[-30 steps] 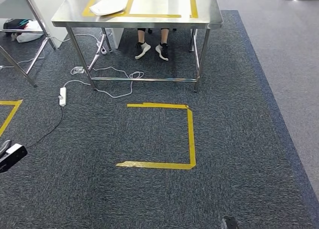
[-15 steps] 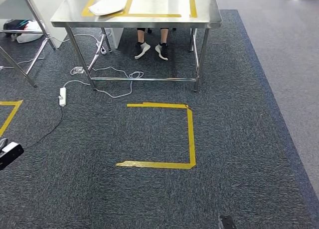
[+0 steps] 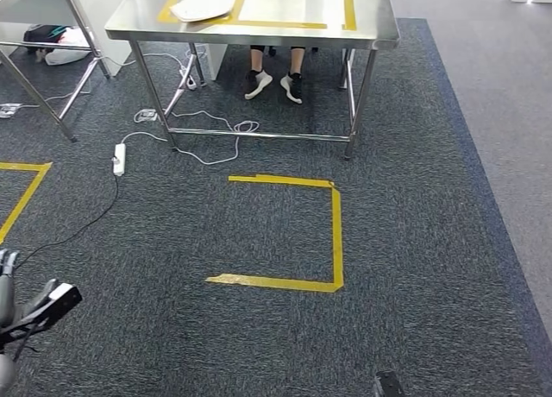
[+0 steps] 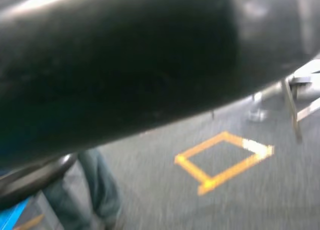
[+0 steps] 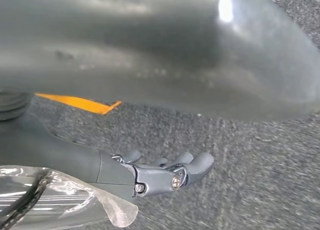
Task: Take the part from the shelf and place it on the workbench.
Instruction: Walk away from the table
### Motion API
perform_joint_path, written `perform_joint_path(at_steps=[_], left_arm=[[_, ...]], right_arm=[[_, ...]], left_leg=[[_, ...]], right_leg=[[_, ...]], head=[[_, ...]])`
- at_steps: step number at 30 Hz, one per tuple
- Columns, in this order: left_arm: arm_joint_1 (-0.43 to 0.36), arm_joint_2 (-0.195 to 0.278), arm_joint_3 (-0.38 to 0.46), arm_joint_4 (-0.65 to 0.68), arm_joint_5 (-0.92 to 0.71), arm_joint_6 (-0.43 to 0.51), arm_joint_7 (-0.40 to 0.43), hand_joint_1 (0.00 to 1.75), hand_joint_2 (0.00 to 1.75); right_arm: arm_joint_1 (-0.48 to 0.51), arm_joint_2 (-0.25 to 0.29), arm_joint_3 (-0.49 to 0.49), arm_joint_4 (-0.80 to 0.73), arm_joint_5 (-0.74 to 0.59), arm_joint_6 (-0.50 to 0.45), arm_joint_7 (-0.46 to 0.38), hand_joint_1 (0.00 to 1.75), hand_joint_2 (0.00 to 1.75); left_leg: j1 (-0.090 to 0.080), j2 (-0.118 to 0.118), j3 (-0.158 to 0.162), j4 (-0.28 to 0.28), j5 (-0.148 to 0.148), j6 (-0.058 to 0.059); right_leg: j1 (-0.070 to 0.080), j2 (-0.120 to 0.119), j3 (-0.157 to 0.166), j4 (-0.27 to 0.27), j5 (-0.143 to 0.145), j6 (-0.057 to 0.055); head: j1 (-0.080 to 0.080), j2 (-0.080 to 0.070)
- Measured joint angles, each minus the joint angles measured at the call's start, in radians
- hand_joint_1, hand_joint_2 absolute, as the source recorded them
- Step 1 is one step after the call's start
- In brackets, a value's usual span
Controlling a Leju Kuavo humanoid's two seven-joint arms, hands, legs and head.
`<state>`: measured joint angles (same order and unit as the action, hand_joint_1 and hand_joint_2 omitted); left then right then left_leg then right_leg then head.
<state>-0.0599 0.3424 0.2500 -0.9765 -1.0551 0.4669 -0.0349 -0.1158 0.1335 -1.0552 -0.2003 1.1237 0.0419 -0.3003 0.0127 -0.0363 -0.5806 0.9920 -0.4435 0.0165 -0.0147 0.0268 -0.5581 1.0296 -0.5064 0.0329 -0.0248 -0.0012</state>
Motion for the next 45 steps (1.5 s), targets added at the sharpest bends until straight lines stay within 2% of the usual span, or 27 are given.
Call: perform_joint_path(at_steps=[2, 5, 7, 9, 10, 11, 12, 14, 16, 19, 21, 22, 24, 25, 26, 27, 28, 30, 32, 34, 36, 37, 40, 41, 42, 43, 45], left_arm=[[-0.002, -0.032, 0.014, 0.103, 0.005, 0.037, -0.027, 0.0, 0.0], [0.002, -0.072, 0.032, 0.239, 0.002, 0.068, -0.045, 0.0, 0.0], [0.0, -0.09, 0.039, 0.299, 0.0, 0.073, -0.049, 0.0, 0.0], [-0.007, -0.102, 0.045, 0.346, 0.0, 0.074, -0.049, 0.0, 0.0], [-0.008, -0.107, 0.047, 0.365, 0.0, 0.074, -0.05, 0.0, 0.0], [-0.008, -0.111, 0.048, 0.38, 0.0, 0.074, -0.05, 0.0, 0.0], [-0.008, -0.114, 0.05, 0.392, 0.0, 0.074, -0.05, 0.0, 0.0], [-0.011, -0.117, 0.053, 0.409, 0.0, 0.074, -0.05, 0.0, 0.0], [-0.019, -0.119, 0.057, 0.423, 0.0, 0.07, -0.048, 0.0, 0.0], [-0.023, -0.134, 0.067, 0.474, -0.002, 0.049, -0.03, 0.0, 0.0], [-0.012, -0.163, 0.083, 0.538, 0.007, 0.031, -0.017, 0.0, 0.0], [-0.005, -0.185, 0.093, 0.572, 0.017, 0.02, -0.011, 0.0, 0.0], [0.012, -0.233, 0.116, 0.628, 0.038, -0.012, 0.014, 0.0, 0.0], [0.022, -0.259, 0.125, 0.652, 0.045, -0.029, 0.033, 0.0, 0.0], [0.032, -0.283, 0.134, 0.672, 0.053, -0.046, 0.055, 0.0, 0.0], [0.04, -0.308, 0.144, 0.689, 0.064, -0.063, 0.077, 0.0, 0.0], [0.046, -0.33, 0.154, 0.703, 0.076, -0.077, 0.099, 0.0, 0.0], [0.049, -0.368, 0.18, 0.723, 0.107, -0.099, 0.135, 0.0, 0.0], [0.048, -0.392, 0.208, 0.733, 0.134, -0.109, 0.153, 0.0, 0.0], [0.05, -0.408, 0.234, 0.741, 0.151, -0.113, 0.161, 0.0, 0.0], [0.051, -0.421, 0.255, 0.748, 0.16, -0.114, 0.162, 0.0, 0.0], [0.05, -0.427, 0.263, 0.749, 0.162, -0.114, 0.162, 0.0, 0.0], [0.047, -0.445, 0.28, 0.753, 0.167, -0.117, 0.159, 0.0, 0.0], [0.047, -0.451, 0.284, 0.754, 0.168, -0.118, 0.159, 0.0, 0.0], [0.048, -0.456, 0.287, 0.756, 0.168, -0.119, 0.158, 0.0, 0.0], [0.048, -0.46, 0.29, 0.757, 0.169, -0.12, 0.158, 0.0, 0.0], [0.047, -0.465, 0.295, 0.759, 0.169, -0.12, 0.158, 0.0, 0.0]], right_arm=[[-0.001, 0.0, 0.0, 0.0, -0.002, 0.001, -0.002, 0.0, 0.0], [-0.001, 0.0, 0.0, 0.0, -0.002, 0.001, -0.002, 0.0, 0.0], [-0.001, 0.0, 0.0, 0.0, -0.002, 0.001, -0.003, 0.0, 0.0], [0.0, 0.0, 0.0, 0.0, -0.002, 0.001, -0.003, 0.0, 0.0], [0.0, 0.0, 0.0, 0.0, -0.002, 0.001, -0.003, 0.0, 0.0], [0.001, 0.0, 0.0, 0.0, -0.002, 0.001, -0.003, 0.0, 0.0], [0.001, 0.0, 0.001, 0.0, -0.002, 0.001, -0.003, 0.0, 0.0], [-0.001, 0.0, 0.001, 0.0, -0.002, 0.001, -0.003, 0.0, 0.0], [-0.003, 0.0, 0.001, 0.0, -0.003, 0.001, -0.003, 0.0, 0.0], [-0.004, 0.0, 0.001, 0.0, -0.007, 0.001, -0.004, 0.0, 0.0], [-0.004, 0.0, 0.002, 0.0, -0.01, 0.001, -0.005, 0.0, 0.0], [-0.003, 0.0, 0.002, 0.0, -0.011, 0.0, -0.006, 0.0, 0.0], [0.004, 0.0, 0.003, 0.0, -0.015, -0.003, -0.009, 0.0, 0.0], [0.008, 0.0, 0.003, 0.0, -0.017, -0.004, -0.011, 0.0, 0.0], [0.012, 0.0, 0.003, 0.0, -0.019, -0.005, -0.013, 0.0, 0.0], [0.015, 0.0, 0.003, 0.0, -0.021, -0.007, -0.016, 0.0, 0.0], [0.017, 0.0, 0.003, 0.0, -0.023, -0.009, -0.018, 0.0, 0.0], [0.018, -0.002, 0.003, 0.0, -0.027, -0.011, -0.024, 0.0, 0.0], [0.016, -0.003, 0.003, 0.0, -0.029, -0.012, -0.029, 0.0, 0.0], [0.017, -0.003, 0.003, 0.0, -0.031, -0.012, -0.032, 0.0, 0.0], [0.018, -0.001, 0.003, 0.0, -0.032, -0.013, -0.033, 0.0, 0.0], [0.018, -0.001, 0.003, 0.0, -0.033, -0.014, -0.034, 0.0, 0.0], [0.021, 0.0, 0.003, 0.0, -0.035, -0.015, -0.035, 0.0, 0.0], [0.021, 0.0, 0.003, 0.0, -0.035, -0.016, -0.035, 0.0, 0.0], [0.022, 0.0, 0.003, 0.0, -0.035, -0.015, -0.035, 0.0, 0.0], [0.022, 0.0, 0.003, 0.0, -0.036, -0.015, -0.035, 0.0, 0.0], [0.022, 0.002, 0.003, 0.001, -0.036, -0.015, -0.035, 0.0, 0.0]], left_leg=[[-0.001, -0.007, -0.004, 0.001, 0.004, -0.014], [0.002, -0.009, -0.01, 0.009, -0.001, -0.03], [0.004, 0.009, -0.044, 0.089, -0.055, -0.037], [0.005, 0.024, -0.101, 0.228, -0.125, -0.043], [0.006, 0.026, -0.119, 0.277, -0.142, -0.045], [0.006, 0.027, -0.121, 0.292, -0.141, -0.045], [0.006, 0.029, -0.101, 0.264, -0.12, -0.044], [0.005, 0.049, -0.023, 0.127, -0.062, -0.038], [-0.001, 0.074, 0.029, 0.023, -0.036, -0.027], [-0.008, 0.069, 0.029, 0.005, -0.035, -0.01], [-0.006, 0.061, 0.03, -0.001, -0.03, 0.002], [-0.005, 0.057, 0.03, -0.004, -0.027, 0.008], [-0.006, 0.046, 0.024, -0.004, -0.024, 0.015], [-0.006, 0.039, 0.022, -0.003, -0.023, 0.017], [-0.007, 0.031, 0.02, -0.003, -0.022, 0.018], [-0.008, 0.022, 0.019, -0.002, -0.021, 0.019], [-0.008, 0.013, 0.02, -0.002, -0.021, 0.019], [-0.009, -0.004, 0.019, 0.001, -0.021, 0.016], [-0.011, -0.017, 0.014, 0.004, -0.018, 0.007], [-0.011, -0.027, 0.009, 0.004, -0.013, -0.004], [-0.01, -0.016, -0.001, 0.024, -0.029, -0.015], [-0.009, -0.003, -0.016, 0.06, -0.053, -0.02], [-0.004, 0.024, -0.094, 0.245, -0.146, -0.031], [-0.003, 0.026, -0.107, 0.283, -0.156, -0.033], [-0.003, 0.027, -0.103, 0.283, -0.147, -0.033], [-0.003, 0.029, -0.081, 0.245, -0.122, -0.031], [-0.006, 0.047, -0.007, 0.109, -0.063, -0.022]], right_leg=[[0.001, 0.011, 0.026, -0.04, 0.0, -0.01], [0.0, -0.005, 0.025, -0.044, 0.009, -0.032], [0.0, -0.021, 0.023, -0.047, 0.014, -0.045], [0.004, -0.038, 0.019, -0.047, 0.015, -0.051], [0.005, -0.045, 0.018, -0.047, 0.015, -0.052], [0.006, -0.053, 0.017, -0.046, 0.016, -0.052], [0.007, -0.06, 0.016, -0.046, 0.016, -0.052], [0.009, -0.073, 0.017, -0.044, 0.015, -0.05], [0.014, -0.086, 0.016, -0.039, 0.014, -0.042], [0.015, -0.101, 0.014, -0.038, 0.014, -0.025], [0.011, -0.082, 0.0, -0.011, -0.011, -0.012], [0.01, -0.065, -0.019, 0.029, -0.04, -0.006], [0.009, -0.04, -0.077, 0.16, -0.108, -0.002], [0.009, -0.035, -0.103, 0.217, -0.129, -0.001], [0.009, -0.033, -0.116, 0.246, -0.132, -0.001], [0.009, -0.031, -0.109, 0.234, -0.114, -0.003], [0.009, -0.027, -0.083, 0.183, -0.081, -0.005], [0.008, -0.005, -0.009, 0.037, -0.02, -0.013], [0.007, 0.013, 0.031, -0.04, -0.004, -0.018], [0.007, 0.008, 0.036, -0.044, -0.003, -0.024], [0.004, -0.006, 0.038, -0.048, 0.002, -0.035], [0.002, -0.014, 0.038, -0.051, 0.004, -0.04], [0.005, -0.04, 0.037, -0.051, 0.004, -0.047], [0.005, -0.048, 0.037, -0.051, 0.004, -0.047], [0.006, -0.055, 0.036, -0.05, 0.004, -0.047], [0.006, -0.061, 0.037, -0.05, 0.003, -0.047], [0.008, -0.072, 0.039, -0.049, 0.002, -0.044]], head=[[0.0, 0.0], [0.0, 0.0], [-0.002, 0.0], [-0.003, 0.0], [-0.003, 0.0], [-0.003, 0.0], [-0.003, 0.0], [-0.003, 0.0], [-0.002, 0.0], [-0.002, 0.0], [-0.001, 0.0], [0.0, 0.0], [0.001, 0.0], [0.001, 0.0], [0.001, 0.0], [0.001, 0.0], [0.001, 0.0], [0.002, 0.0], [0.002, 0.0], [0.002, 0.0], [-0.001, 0.0], [-0.004, 0.0], [-0.008, 0.0], [-0.008, 0.0], [-0.008, 0.0], [-0.008, 0.0], [-0.009, 0.0]])
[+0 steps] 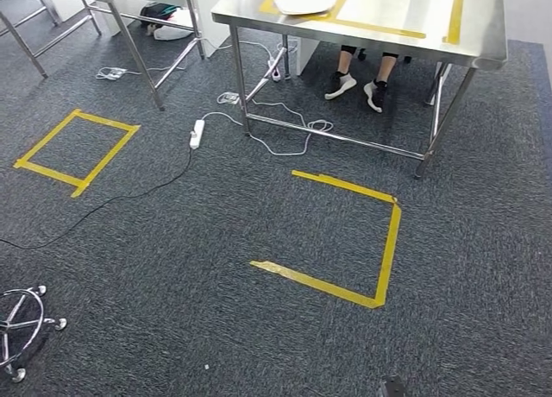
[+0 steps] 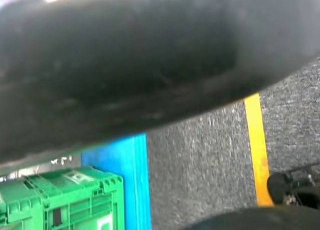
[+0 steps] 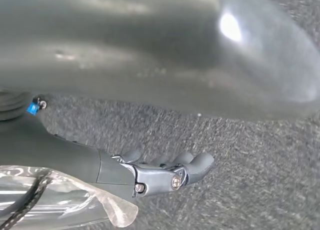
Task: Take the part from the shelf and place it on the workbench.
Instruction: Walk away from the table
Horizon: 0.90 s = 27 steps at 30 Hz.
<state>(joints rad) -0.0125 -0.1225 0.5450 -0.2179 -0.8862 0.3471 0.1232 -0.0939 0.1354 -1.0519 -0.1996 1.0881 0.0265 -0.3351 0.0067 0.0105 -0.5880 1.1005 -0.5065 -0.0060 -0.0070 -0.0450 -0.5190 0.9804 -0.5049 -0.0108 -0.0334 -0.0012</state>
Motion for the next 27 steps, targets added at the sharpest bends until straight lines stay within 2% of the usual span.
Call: perform_joint_path(at_steps=[2, 5, 6, 8, 10, 11, 12, 13, 15, 17, 18, 20, 22, 23, 25, 26, 27], left_arm=[[-0.004, -0.004, 0.003, 0.0, 0.0, 0.0, 0.0, 0.0, 0.0], [-0.003, -0.01, 0.007, 0.002, 0.002, -0.002, 0.0, 0.0, 0.0], [-0.002, -0.012, 0.009, 0.002, 0.003, -0.001, 0.001, 0.0, 0.0], [-0.004, -0.018, 0.012, 0.003, 0.005, 0.002, 0.006, 0.0, 0.0], [-0.007, -0.029, 0.015, 0.004, 0.006, 0.006, 0.014, 0.0, 0.0], [-0.008, -0.033, 0.016, 0.004, 0.007, 0.006, 0.016, 0.0, 0.0], [-0.008, -0.036, 0.018, 0.005, 0.007, 0.006, 0.017, 0.0, 0.0], [-0.008, -0.037, 0.02, 0.006, 0.007, 0.006, 0.018, 0.0, 0.0], [-0.008, -0.039, 0.021, 0.006, 0.007, 0.006, 0.018, 0.0, 0.0], [-0.01, -0.042, 0.022, 0.007, 0.007, 0.004, 0.018, 0.0, 0.0], [-0.011, -0.043, 0.022, 0.007, 0.006, 0.002, 0.018, 0.0, 0.0], [-0.01, -0.044, 0.022, 0.008, 0.003, -0.002, 0.018, 0.0, 0.0], [-0.009, -0.045, 0.022, 0.009, -0.002, -0.005, 0.018, 0.0, 0.0], [-0.01, -0.045, 0.022, 0.009, -0.003, -0.005, 0.017, 0.0, 0.0], [-0.012, -0.046, 0.022, 0.009, -0.005, -0.006, 0.017, 0.0, 0.0], [-0.011, -0.047, 0.022, 0.009, -0.006, -0.008, 0.016, 0.0, 0.0], [-0.01, -0.047, 0.022, 0.009, -0.007, -0.009, 0.016, 0.0, 0.0]], right_arm=[[0.0, 0.001, 0.0, 0.0, 0.0, 0.0, 0.0, 0.0, 0.0], [-0.002, 0.002, 0.0, 0.0, -0.002, 0.0, 0.0, 0.0, 0.0], [-0.002, 0.002, 0.0, 0.0, -0.002, 0.0, 0.0, 0.0, 0.0], [-0.002, 0.002, 0.0, 0.0, -0.002, 0.0, 0.0, 0.0, 0.0], [0.002, 0.003, 0.0, 0.0, -0.002, 0.0, 0.0, 0.0, 0.0], [0.004, 0.003, 0.0, 0.001, -0.001, 0.0, 0.0, 0.0, 0.0], [0.006, 0.003, 0.0, 0.001, -0.001, 0.0, 0.001, 0.0, 0.0], [0.007, 0.003, 0.0, 0.001, -0.001, 0.0, 0.001, 0.0, 0.0], [0.007, 0.003, 0.0, 0.001, -0.002, 0.0, 0.001, 0.0, 0.0], [0.006, 0.003, 0.0, 0.001, -0.002, -0.001, 0.001, 0.0, 0.0], [0.006, 0.003, 0.0, 0.001, -0.002, -0.001, 0.001, 0.0, 0.0], [0.006, 0.003, 0.0, 0.001, -0.002, -0.002, 0.002, 0.0, 0.0], [0.006, 0.003, 0.0, 0.001, -0.002, -0.004, 0.002, 0.0, 0.0], [0.006, 0.003, 0.0, 0.001, -0.002, -0.005, 0.002, 0.0, 0.0], [0.007, 0.003, 0.0, 0.001, -0.002, -0.006, 0.002, 0.0, 0.0], [0.008, 0.003, 0.0, 0.001, -0.002, -0.007, 0.003, 0.0, 0.0], [0.008, 0.003, 0.0, 0.001, -0.002, -0.007, 0.003, 0.0, 0.0]], left_leg=[[-0.006, 0.017, 0.044, -0.091, 0.021, 0.009], [-0.008, 0.009, 0.045, -0.11, 0.022, 0.023], [-0.006, 0.005, 0.046, -0.114, 0.025, 0.029], [-0.002, -0.003, 0.047, -0.12, 0.032, 0.038], [-0.004, -0.015, 0.043, -0.119, 0.034, 0.042], [-0.004, -0.021, 0.042, -0.119, 0.035, 0.043], [-0.004, -0.028, 0.041, -0.118, 0.035, 0.043], [-0.004, -0.034, 0.042, -0.117, 0.035, 0.043], [-0.005, -0.047, 0.042, -0.113, 0.033, 0.039], [-0.007, -0.059, 0.037, -0.106, 0.03, 0.03], [-0.008, -0.064, 0.034, -0.103, 0.031, 0.024], [-0.005, -0.073, 0.03, -0.101, 0.032, 0.012], [-0.004, -0.06, 0.017, -0.07, 0.009, 0.002], [-0.003, -0.048, -0.002, -0.027, -0.018, -0.003], [-0.001, -0.028, -0.06, 0.104, -0.084, -0.009], [-0.001, -0.024, -0.084, 0.159, -0.104, -0.01], [0.0, -0.022, -0.094, 0.182, -0.105, -0.01]], right_leg=[[0.004, -0.01, -0.001, 0.002, -0.002, 0.009], [0.003, -0.022, -0.004, 0.003, -0.004, 0.026], [0.002, -0.016, -0.008, 0.012, -0.013, 0.032], [0.0, 0.011, -0.045, 0.087, -0.062, 0.041], [-0.002, 0.034, -0.108, 0.221, -0.124, 0.044], [-0.003, 0.038, -0.133, 0.269, -0.136, 0.045], [-0.003, 0.04, -0.143, 0.284, -0.128, 0.045], [-0.003, 0.042, -0.134, 0.26, -0.103, 0.044], [-0.005, 0.057, -0.079, 0.135, -0.032, 0.041], [-0.007, 0.078, -0.029, 0.034, 0.0, 0.036], [-0.006, 0.084, -0.019, 0.018, -0.001, 0.033], [-0.005, 0.076, -0.016, 0.015, 0.001, 0.022], [-0.007, 0.063, -0.015, 0.011, 0.004, 0.01], [-0.008, 0.055, -0.014, 0.01, 0.006, 0.005], [-0.005, 0.037, -0.014, 0.01, 0.004, 0.0], [-0.004, 0.029, -0.015, 0.01, 0.004, -0.001], [-0.003, 0.022, -0.015, 0.01, 0.004, -0.002]], head=[[0.001, 0.0], [0.0, 0.0], [0.001, 0.0], [0.005, 0.0], [0.008, 0.0], [0.008, 0.0], [0.008, 0.0], [0.008, 0.0], [0.008, 0.0], [0.008, 0.0], [0.007, 0.0], [0.007, 0.0], [0.005, 0.0], [0.004, 0.0], [0.002, 0.0], [0.002, 0.0], [0.002, 0.0]])
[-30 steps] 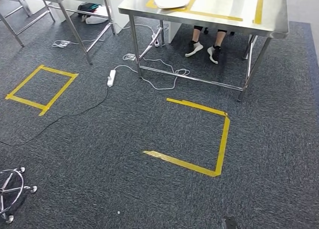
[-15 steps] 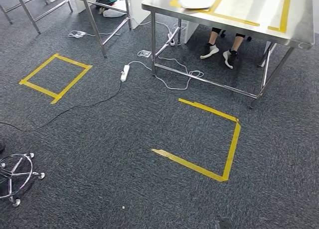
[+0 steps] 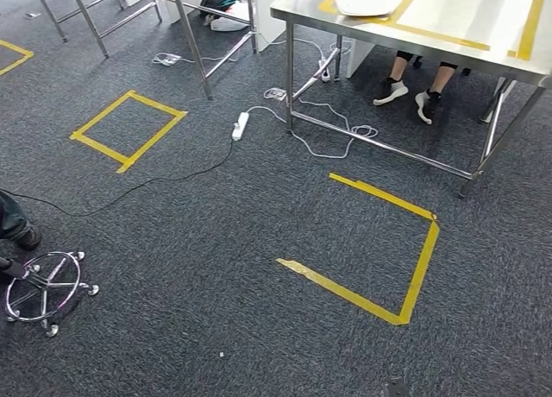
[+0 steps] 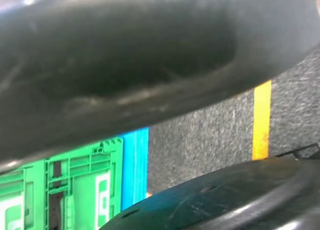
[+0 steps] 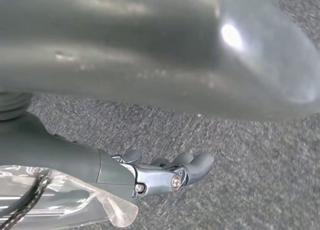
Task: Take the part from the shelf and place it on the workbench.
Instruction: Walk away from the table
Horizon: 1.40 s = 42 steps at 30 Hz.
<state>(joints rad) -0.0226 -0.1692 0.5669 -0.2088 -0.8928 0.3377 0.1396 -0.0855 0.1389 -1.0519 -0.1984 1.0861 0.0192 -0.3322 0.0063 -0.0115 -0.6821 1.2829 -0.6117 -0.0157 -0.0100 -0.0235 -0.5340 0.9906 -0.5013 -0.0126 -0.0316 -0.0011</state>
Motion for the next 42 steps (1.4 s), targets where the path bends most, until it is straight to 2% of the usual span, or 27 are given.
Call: perform_joint_path(at_steps=[1, 2, 4, 6, 8, 10, 12, 14, 15, 16, 17, 19, 20, 21, 22, 24, 26, 29, 30, 31, 32, 34, 36, 37, 39, 41, 42], left_arm=[[0.001, 0.0, 0.0, 0.0, 0.0, -0.001, 0.0, 0.0, 0.0], [0.002, 0.0, 0.0, 0.0, -0.001, -0.002, 0.0, 0.0, 0.0], [0.001, 0.0, 0.0, 0.0, -0.001, -0.002, 0.0, 0.0, 0.0], [-0.002, 0.0, 0.0, 0.0, -0.002, -0.004, -0.001, 0.0, 0.0], [-0.001, -0.001, 0.0, 0.0, -0.005, -0.008, -0.002, 0.0, 0.0], [0.002, -0.002, 0.0, 0.0, -0.007, -0.012, -0.003, 0.0, 0.0], [0.001, -0.003, 0.0, 0.0, -0.007, -0.014, -0.003, 0.0, 0.0], [-0.001, -0.005, 0.0, 0.0, -0.008, -0.015, -0.003, 0.0, 0.0], [0.0, -0.005, 0.0, 0.0, -0.008, -0.016, -0.003, 0.0, 0.0], [0.001, -0.005, 0.0, 0.0, -0.008, -0.016, -0.003, 0.0, 0.0], [0.002, -0.005, 0.0, 0.0, -0.008, -0.016, -0.003, 0.0, 0.0], [0.001, -0.007, 0.0, 0.0, -0.009, -0.017, -0.003, 0.0, 0.0], [0.0, -0.008, 0.0, 0.0, -0.009, -0.017, -0.003, 0.0, 0.0], [-0.001, -0.008, 0.0, 0.0, -0.01, -0.018, -0.003, 0.0, 0.0], [-0.001, -0.009, 0.0, 0.0, -0.01, -0.018, -0.003, 0.0, 0.0], [0.001, -0.009, 0.0, 0.0, -0.013, -0.019, -0.002, 0.0, 0.0], [0.001, -0.01, 0.0, 0.0, -0.016, -0.019, -0.001, 0.0, 0.0], [-0.001, -0.01, 0.0, 0.0, -0.017, -0.019, 0.001, 0.0, 0.0], [0.0, -0.009, 0.0, 0.0, -0.017, -0.019, 0.001, 0.0, 0.0], [0.001, -0.009, 0.0, 0.0, -0.016, -0.019, 0.002, 0.0, 0.0], [0.003, -0.009, 0.0, 0.0, -0.016, -0.019, 0.002, 0.0, 0.0], [0.003, -0.009, 0.0, 0.0, -0.013, -0.019, 0.003, 0.0, 0.0], [0.001, -0.009, 0.0, 0.0, -0.009, -0.018, 0.003, 0.0, 0.0], [0.0, -0.01, 0.0, 0.0, -0.008, -0.017, 0.003, 0.0, 0.0], [0.002, -0.01, 0.0, 0.0, -0.007, -0.016, 0.004, 0.0, 0.0], [0.003, -0.01, 0.0, 0.0, -0.007, -0.016, 0.005, 0.0, 0.0], [0.003, -0.011, 0.0, 0.0, -0.007, -0.016, 0.006, 0.0, 0.0]], right_arm=[[0.0, 0.0, 0.0, 0.0, 0.0, 0.0, 0.0, 0.0, 0.0], [-0.001, 0.0, 0.0, 0.0, 0.0, 0.0, 0.0, 0.0, 0.0], [-0.001, 0.001, 0.0, 0.0, 0.0, 0.0, 0.0, 0.0, 0.0], [-0.002, 0.001, 0.0, 0.0, 0.0, 0.0, 0.0, 0.0, 0.0], [-0.004, 0.001, 0.0, 0.0, 0.0, 0.0, 0.0, 0.0, 0.0], [-0.006, 0.001, 0.0, 0.0, 0.0, 0.0, 0.0, 0.0, 0.0], [-0.006, 0.001, 0.0, 0.0, 0.0, -0.001, 0.0, 0.0, 0.0], [-0.003, 0.001, 0.0, 0.0, 0.001, -0.001, 0.0, 0.0, 0.0], [-0.001, 0.001, 0.0, 0.0, 0.001, -0.001, 0.0, 0.0, 0.0], [0.0, 0.001, 0.0, 0.0, 0.001, -0.001, 0.0, 0.0, 0.0], [0.001, 0.001, 0.0, 0.0, 0.001, -0.001, 0.0, 0.0, 0.0], [0.0, 0.001, 0.0, 0.0, 0.001, -0.002, 0.0, 0.0, 0.0], [-0.001, 0.001, 0.0, 0.0, 0.001, -0.003, 0.0, 0.0, 0.0], [-0.002, 0.001, 0.0, 0.0, 0.001, -0.003, 0.0, 0.0, 0.0], [-0.001, 0.001, 0.0, 0.0, 0.002, -0.003, 0.001, 0.0, 0.0], [0.0, 0.001, 0.0, 0.0, 0.002, -0.003, 0.001, 0.0, 0.0], [0.0, 0.002, 0.0, 0.0, 0.002, -0.004, 0.001, 0.0, 0.0], [0.001, 0.002, 0.0, 0.0, 0.002, -0.004, 0.002, 0.0, 0.0], [0.002, 0.002, 0.0, 0.0, 0.002, -0.004, 0.003, 0.0, 0.0], [0.002, 0.002, 0.0, 0.0, 0.002, -0.004, 0.003, 0.0, 0.0], [0.001, 0.002, 0.0, 0.0, 0.002, -0.004, 0.003, 0.0, 0.0], [0.001, 0.002, 0.0, 0.0, 0.002, -0.004, 0.003, 0.0, 0.0], [0.0, 0.003, 0.0, 0.0, 0.003, -0.004, 0.003, 0.0, 0.0], [0.0, 0.003, 0.0, 0.0, 0.003, -0.005, 0.003, 0.0, 0.0], [-0.002, 0.003, 0.0, 0.0, 0.003, -0.005, 0.004, 0.0, 0.0], [-0.003, 0.003, 0.0, 0.0, 0.004, -0.005, 0.004, 0.0, 0.0], [-0.003, 0.003, 0.0, 0.0, 0.004, -0.005, 0.004, 0.0, 0.0]], left_leg=[[0.0, 0.002, 0.01, -0.017, 0.019, 0.002], [-0.001, 0.006, 0.038, -0.07, 0.051, 0.006], [-0.007, 0.03, 0.107, -0.208, 0.108, 0.018], [-0.013, 0.048, 0.137, -0.276, 0.122, 0.026], [-0.016, 0.04, 0.135, -0.282, 0.122, 0.032], [-0.013, 0.031, 0.136, -0.29, 0.128, 0.042], [-0.009, 0.021, 0.136, -0.296, 0.134, 0.052], [-0.01, 0.008, 0.132, -0.295, 0.135, 0.056], [-0.01, 0.002, 0.131, -0.295, 0.135, 0.056], [-0.011, -0.005, 0.132, -0.294, 0.135, 0.056], [-0.011, -0.012, 0.133, -0.294, 0.135, 0.055], [-0.012, -0.026, 0.135, -0.292, 0.134, 0.051], [-0.013, -0.032, 0.134, -0.29, 0.134, 0.047], [-0.014, -0.037, 0.132, -0.288, 0.134, 0.042], [-0.014, -0.042, 0.129, -0.287, 0.135, 0.036], [-0.01, -0.049, 0.126, -0.284, 0.135, 0.025], [-0.009, -0.035, 0.109, -0.245, 0.109, 0.015], [-0.005, -0.005, 0.021, -0.055, 0.016, 0.002], [-0.003, -0.001, -0.003, -0.004, 0.001, -0.001], [-0.002, 0.0, -0.009, 0.009, 0.007, -0.002], [-0.001, 0.003, 0.004, -0.018, 0.032, -0.002], [-0.002, 0.02, 0.069, -0.15, 0.101, 0.004], [-0.006, 0.038, 0.117, -0.254, 0.131, 0.012], [-0.008, 0.042, 0.124, -0.271, 0.129, 0.016], [-0.009, 0.033, 0.122, -0.276, 0.13, 0.026], [-0.005, 0.024, 0.122, -0.282, 0.134, 0.037], [-0.003, 0.02, 0.123, -0.285, 0.136, 0.042]], right_leg=[[0.001, -0.007, 0.0, 0.0, 0.0, 0.0], [0.002, -0.013, 0.002, 0.0, -0.001, 0.001], [0.005, -0.024, 0.004, 0.001, -0.003, 0.004], [0.008, -0.034, 0.003, 0.003, -0.005, 0.012], [0.008, -0.044, 0.003, 0.003, -0.005, 0.023], [0.006, -0.032, -0.005, 0.02, -0.022, 0.034], [0.003, -0.001, -0.049, 0.108, -0.076, 0.042], [0.001, 0.016, -0.113, 0.241, -0.135, 0.045], [0.0, 0.019, -0.133, 0.281, -0.143, 0.046], [0.0, 0.02, -0.136, 0.285, -0.132, 0.046], [0.0, 0.021, -0.118, 0.247, -0.102, 0.045], [-0.002, 0.041, -0.048, 0.106, -0.033, 0.042], [-0.003, 0.053, -0.018, 0.048, -0.014, 0.04], [-0.003, 0.063, 0.0, 0.014, -0.008, 0.037], [-0.002, 0.067, 0.006, 0.005, -0.012, 0.034], [-0.002, 0.057, 0.009, 0.001, -0.008, 0.025], [-0.005, 0.043, 0.012, -0.003, -0.006, 0.014], [-0.004, 0.016, 0.014, -0.004, -0.008, 0.004], [-0.004, 0.008, 0.015, -0.004, -0.009, 0.003], [-0.003, 0.001, 0.016, -0.004, -0.011, 0.003], [-0.003, -0.005, 0.018, -0.004, -0.012, 0.003], [-0.002, -0.016, 0.025, -0.003, -0.017, 0.008], [0.003, -0.026, 0.028, -0.001, -0.023, 0.017], [0.005, -0.031, 0.027, 0.0, -0.025, 0.022], [0.005, -0.038, 0.026, 0.001, -0.028, 0.032], [0.001, -0.019, 0.01, 0.032, -0.053, 0.042], [0.0, -0.004, -0.012, 0.077, -0.08, 0.046]], head=[[0.0, 0.0], [0.0, 0.0], [0.0, 0.0], [0.001, 0.0], [0.002, 0.0], [0.004, 0.0], [0.008, 0.0], [0.01, 0.0], [0.01, 0.0], [0.01, 0.0], [0.01, 0.0], [0.01, 0.0], [0.009, 0.0], [0.009, 0.0], [0.008, 0.0], [0.009, 0.0], [0.006, 0.0], [0.001, 0.0], [0.002, 0.0], [0.002, 0.0], [0.002, 0.0], [0.002, 0.0], [0.003, 0.0], [0.003, 0.0], [0.004, 0.0], [0.007, 0.0], [0.008, 0.0]])
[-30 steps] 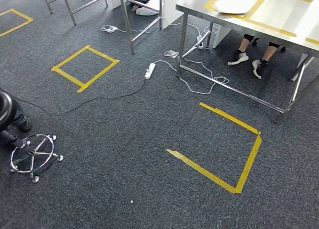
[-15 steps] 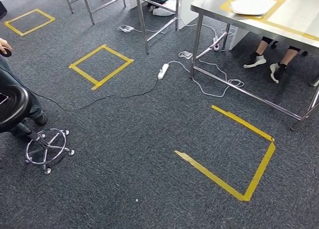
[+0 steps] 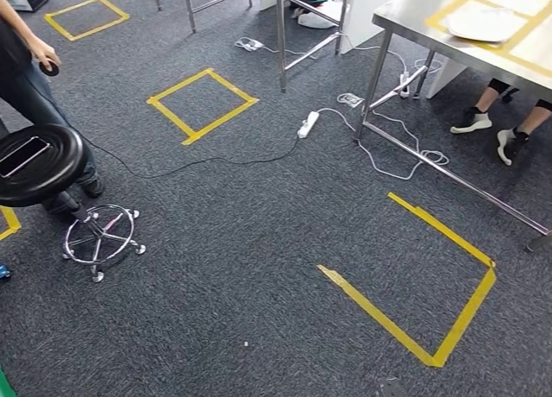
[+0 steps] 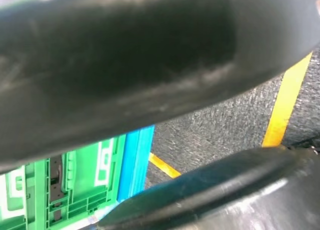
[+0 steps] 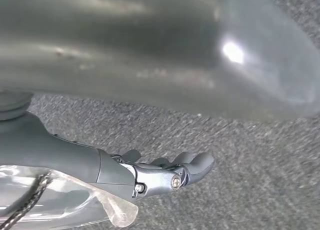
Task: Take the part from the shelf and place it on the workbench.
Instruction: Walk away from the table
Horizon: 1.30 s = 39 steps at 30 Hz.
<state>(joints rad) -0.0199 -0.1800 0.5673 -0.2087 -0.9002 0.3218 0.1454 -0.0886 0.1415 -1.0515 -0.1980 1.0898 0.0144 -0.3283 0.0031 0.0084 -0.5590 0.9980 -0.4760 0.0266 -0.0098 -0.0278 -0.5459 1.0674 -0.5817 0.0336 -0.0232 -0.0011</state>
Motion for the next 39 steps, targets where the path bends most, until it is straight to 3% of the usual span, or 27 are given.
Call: perform_joint_path(at_steps=[2, 3, 4, 5, 7, 9, 12, 14, 16, 18, 19, 20, 21, 23, 24, 26, 28, 29, 31, 33, 34, 35, 36, 39], left_arm=[[-0.002, -0.001, 0.0, 0.0, 0.0, 0.0, 0.0, 0.0, 0.0], [-0.002, -0.001, 0.0, 0.0, -0.001, 0.0, 0.0, 0.0, 0.0], [-0.002, -0.001, 0.0, 0.0, -0.001, -0.001, 0.0, 0.0, 0.0], [-0.002, -0.001, 0.0, 0.0, -0.001, -0.002, 0.0, 0.0, 0.0], [-0.002, -0.002, 0.0, 0.0, -0.002, -0.006, 0.0, 0.0, 0.0], [-0.004, -0.002, 0.0, 0.0, -0.003, -0.008, 0.0, 0.0, 0.0], [-0.003, -0.002, 0.0, 0.0, -0.005, -0.01, 0.0, 0.0, 0.0], [-0.002, -0.002, 0.0, 0.0, -0.008, -0.013, 0.0, 0.0, 0.0], [-0.004, -0.002, 0.0, 0.0, -0.01, -0.015, -0.001, 0.0, 0.0], [-0.005, -0.001, 0.0, 0.0, -0.009, -0.017, -0.003, 0.0, 0.0], [-0.004, -0.001, 0.0, 0.0, -0.009, -0.017, -0.004, 0.0, 0.0], [-0.003, -0.001, 0.0, 0.0, -0.008, -0.018, -0.005, 0.0, 0.0], [-0.001, -0.001, 0.0, 0.0, -0.008, -0.018, -0.006, 0.0, 0.0], [-0.002, -0.001, 0.0, 0.0, -0.007, -0.019, -0.008, 0.0, 0.0], [-0.003, -0.001, 0.001, 0.0, -0.006, -0.021, -0.009, 0.0, 0.0], [-0.006, -0.001, 0.002, 0.0, -0.005, -0.024, -0.011, 0.0, 0.0], [-0.005, -0.002, 0.004, 0.0, -0.004, -0.026, -0.012, 0.0, 0.0], [-0.003, -0.002, 0.005, 0.0, -0.004, -0.026, -0.012, 0.0, 0.0], [-0.003, -0.003, 0.007, 0.0, -0.004, -0.027, -0.012, 0.0, 0.0], [-0.004, -0.004, 0.007, 0.0, -0.004, -0.027, -0.011, 0.0, 0.0], [-0.004, -0.005, 0.007, 0.0, -0.004, -0.027, -0.011, 0.0, 0.0], [-0.004, -0.005, 0.007, 0.0, -0.004, -0.027, -0.01, 0.0, 0.0], [-0.003, -0.005, 0.007, 0.0, -0.004, -0.027, -0.01, 0.0, 0.0], [-0.003, -0.006, 0.008, 0.0, -0.004, -0.027, -0.01, 0.0, 0.0]], right_arm=[[0.002, 0.0, 0.0, 0.0, 0.001, 0.0, 0.001, 0.0, 0.0], [0.004, 0.0, 0.0, 0.0, 0.001, 0.0, 0.002, 0.0, 0.0], [0.005, 0.0, 0.0, 0.0, 0.001, 0.001, 0.002, 0.0, 0.0], [0.005, 0.0, 0.0, 0.0, 0.002, 0.001, 0.003, 0.0, 0.0], [0.005, 0.0, 0.0, 0.0, 0.002, 0.0, 0.004, 0.0, 0.0], [0.003, 0.0, 0.0, 0.0, 0.003, 0.001, 0.004, 0.0, 0.0], [0.002, 0.0, 0.0, 0.0, 0.003, 0.001, 0.006, 0.0, 0.0], [0.001, 0.0, 0.0, 0.0, 0.003, 0.0, 0.006, 0.0, 0.0], [0.001, 0.0, 0.001, 0.0, 0.003, -0.001, 0.006, 0.0, 0.0], [0.002, 0.0, 0.001, 0.0, 0.004, -0.002, 0.006, 0.0, 0.0], [0.002, 0.0, 0.001, 0.0, 0.005, -0.002, 0.006, 0.0, 0.0], [0.001, 0.0, 0.001, 0.0, 0.006, -0.002, 0.007, 0.0, 0.0], [0.001, 0.0, 0.001, 0.0, 0.006, -0.002, 0.007, 0.0, 0.0], [-0.001, 0.0, 0.003, 0.0, 0.006, -0.003, 0.007, 0.0, 0.0], [-0.001, 0.0, 0.003, 0.0, 0.007, -0.003, 0.007, 0.0, 0.0], [-0.002, 0.0, 0.004, 0.0, 0.008, -0.004, 0.008, 0.0, 0.0], [-0.004, 0.0, 0.004, 0.0, 0.009, -0.005, 0.009, 0.0, 0.0], [-0.005, 0.0, 0.005, 0.0, 0.01, -0.005, 0.009, 0.0, 0.0], [-0.005, 0.0, 0.005, 0.0, 0.011, -0.005, 0.009, 0.0, 0.0], [-0.002, 0.0, 0.005, 0.0, 0.012, -0.005, 0.011, 0.0, 0.0], [-0.001, 0.0, 0.005, 0.0, 0.013, -0.005, 0.012, 0.0, 0.0], [0.001, 0.0, 0.005, 0.0, 0.014, -0.005, 0.012, 0.0, 0.0], [0.002, 0.0, 0.005, 0.0, 0.014, -0.005, 0.012, 0.0, 0.0], [0.001, 0.0, 0.005, 0.0, 0.015, -0.005, 0.012, 0.0, 0.0]], left_leg=[[-0.001, -0.01, -0.001, 0.0, 0.0, 0.005], [-0.001, -0.016, -0.001, 0.0, 0.0, 0.005], [-0.001, -0.022, -0.001, 0.0, 0.0, 0.005], [-0.001, -0.029, 0.0, 0.0, 0.0, 0.005], [-0.001, -0.044, 0.004, 0.002, -0.002, 0.003], [-0.003, -0.056, 0.002, 0.006, -0.003, -0.006], [-0.002, -0.071, -0.005, 0.008, 0.001, -0.023], [0.001, -0.059, -0.013, 0.025, -0.012, -0.033], [0.002, -0.033, -0.051, 0.112, -0.063, -0.041], [0.003, -0.022, -0.111, 0.244, -0.122, -0.047], [0.004, -0.02, -0.129, 0.285, -0.131, -0.048], [0.004, -0.02, -0.13, 0.289, -0.121, -0.047], [0.003, -0.018, -0.114, 0.257, -0.095, -0.045], [0.0, 0.003, -0.048, 0.125, -0.031, -0.036], [-0.003, 0.016, -0.021, 0.068, -0.014, -0.031], [-0.009, 0.031, 0.0, 0.017, -0.009, -0.024], [-0.009, 0.021, -0.002, 0.01, -0.005, -0.015], [-0.007, 0.016, -0.001, 0.007, -0.003, -0.01], [-0.004, 0.005, -0.001, 0.002, 0.001, 0.0], [-0.005, -0.007, -0.002, 0.002, 0.001, 0.004], [-0.006, -0.013, -0.002, 0.002, 0.001, 0.005], [-0.006, -0.02, -0.002, 0.002, 0.001, 0.005], [-0.006, -0.028, -0.001, 0.002, 0.0, 0.004], [-0.005, -0.046, 0.003, 0.004, -0.002, 0.001]], right_leg=[[-0.001, 0.02, -0.067, 0.137, -0.061, 0.003], [-0.001, 0.023, -0.097, 0.193, -0.077, 0.004], [-0.001, 0.024, -0.113, 0.216, -0.073, 0.004], [-0.001, 0.025, -0.11, 0.199, -0.049, 0.004], [-0.004, 0.037, -0.056, 0.073, 0.028, 0.001], [-0.006, 0.06, -0.003, -0.039, 0.067, -0.002], [-0.003, 0.064, 0.014, -0.065, 0.068, -0.015], [-0.004, 0.052, 0.016, -0.069, 0.073, -0.028], [-0.005, 0.036, 0.017, -0.072, 0.074, -0.038], [-0.002, 0.018, 0.018, -0.071, 0.072, -0.042], [-0.002, 0.01, 0.018, -0.071, 0.071, -0.043], [-0.001, 0.004, 0.019, -0.071, 0.07, -0.043], [-0.001, -0.002, 0.021, -0.071, 0.069, -0.042], [0.001, -0.013, 0.026, -0.07, 0.066, -0.038], [0.003, -0.017, 0.026, -0.069, 0.063, -0.035], [0.007, -0.027, 0.025, -0.068, 0.06, -0.026], [0.006, -0.034, 0.024, -0.068, 0.057, -0.016], [0.005, -0.026, 0.02, -0.061, 0.049, -0.011], [0.002, 0.003, -0.017, 0.015, 0.001, -0.003], [0.001, 0.022, -0.082, 0.152, -0.061, 0.0], [0.001, 0.024, -0.109, 0.202, -0.075, 0.001], [0.0, 0.024, -0.12, 0.218, -0.068, 0.001], [0.0, 0.025, -0.112, 0.195, -0.042, 0.001], [-0.004, 0.044, -0.029, 0.01, 0.059, -0.002]], head=[[0.002, 0.0], [0.002, 0.0], [0.002, 0.0], [0.002, 0.0], [0.002, 0.0], [0.002, 0.0], [0.002, 0.0], [0.0, 0.0], [-0.003, 0.0], [-0.004, 0.0], [-0.004, 0.0], [-0.004, 0.0], [-0.004, 0.0], [-0.004, 0.0], [-0.004, 0.0], [-0.002, 0.0], [-0.002, 0.0], [-0.002, 0.0], [0.001, 0.0], [0.002, 0.0], [0.002, 0.0], [0.002, 0.0], [0.002, 0.0], [0.002, 0.0]])
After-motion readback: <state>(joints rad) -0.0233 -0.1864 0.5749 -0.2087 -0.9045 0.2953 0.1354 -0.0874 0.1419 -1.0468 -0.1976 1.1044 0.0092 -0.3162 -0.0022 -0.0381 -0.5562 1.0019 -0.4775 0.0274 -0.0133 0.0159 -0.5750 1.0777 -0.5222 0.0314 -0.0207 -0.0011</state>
